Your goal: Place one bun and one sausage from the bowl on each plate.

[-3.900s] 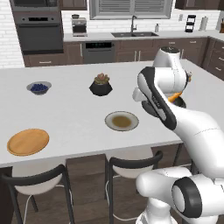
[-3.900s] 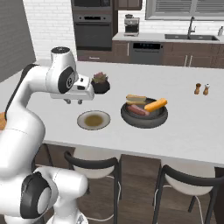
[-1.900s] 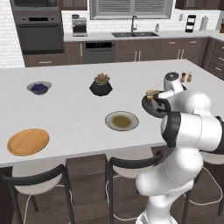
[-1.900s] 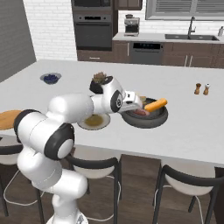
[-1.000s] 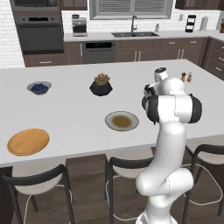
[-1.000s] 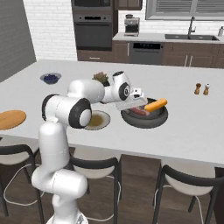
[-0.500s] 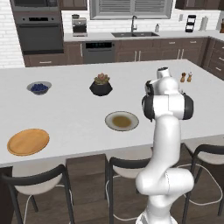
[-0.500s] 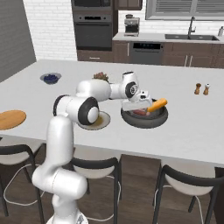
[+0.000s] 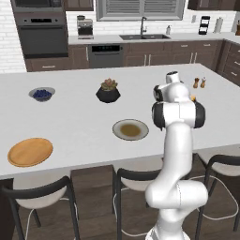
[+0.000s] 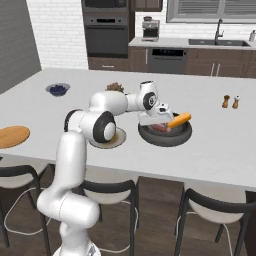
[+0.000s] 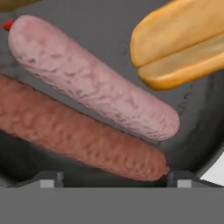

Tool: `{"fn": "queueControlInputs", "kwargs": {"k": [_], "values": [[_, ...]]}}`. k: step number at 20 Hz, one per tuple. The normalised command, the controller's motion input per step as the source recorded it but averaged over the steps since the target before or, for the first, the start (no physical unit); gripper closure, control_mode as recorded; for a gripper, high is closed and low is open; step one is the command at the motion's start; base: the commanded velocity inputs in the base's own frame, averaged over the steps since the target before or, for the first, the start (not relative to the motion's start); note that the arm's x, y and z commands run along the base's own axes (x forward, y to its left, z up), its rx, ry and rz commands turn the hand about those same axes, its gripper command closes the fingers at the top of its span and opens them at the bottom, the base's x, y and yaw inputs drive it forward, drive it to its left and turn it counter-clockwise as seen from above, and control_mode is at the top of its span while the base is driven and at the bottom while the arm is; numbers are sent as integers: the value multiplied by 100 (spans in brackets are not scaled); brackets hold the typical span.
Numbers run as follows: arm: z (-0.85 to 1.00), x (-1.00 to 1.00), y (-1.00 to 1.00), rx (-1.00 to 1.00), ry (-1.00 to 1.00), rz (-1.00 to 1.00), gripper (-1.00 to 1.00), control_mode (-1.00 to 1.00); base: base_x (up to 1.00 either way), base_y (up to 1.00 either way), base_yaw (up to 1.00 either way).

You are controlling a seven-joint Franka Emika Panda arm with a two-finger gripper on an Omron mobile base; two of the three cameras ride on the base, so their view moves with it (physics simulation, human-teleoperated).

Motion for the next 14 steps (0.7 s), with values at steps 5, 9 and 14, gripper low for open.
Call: {"fn": "queueControlInputs", "kwargs": {"k": [5, 9, 14], "values": [[-23, 39, -5, 0, 0, -2, -100, -100, 0, 0, 0], [-44, 8, 0, 0, 0, -1, 100, -100, 0, 0, 0], [-47, 0, -10, 0, 3, 0, 100, -100, 0, 0, 0]]}}
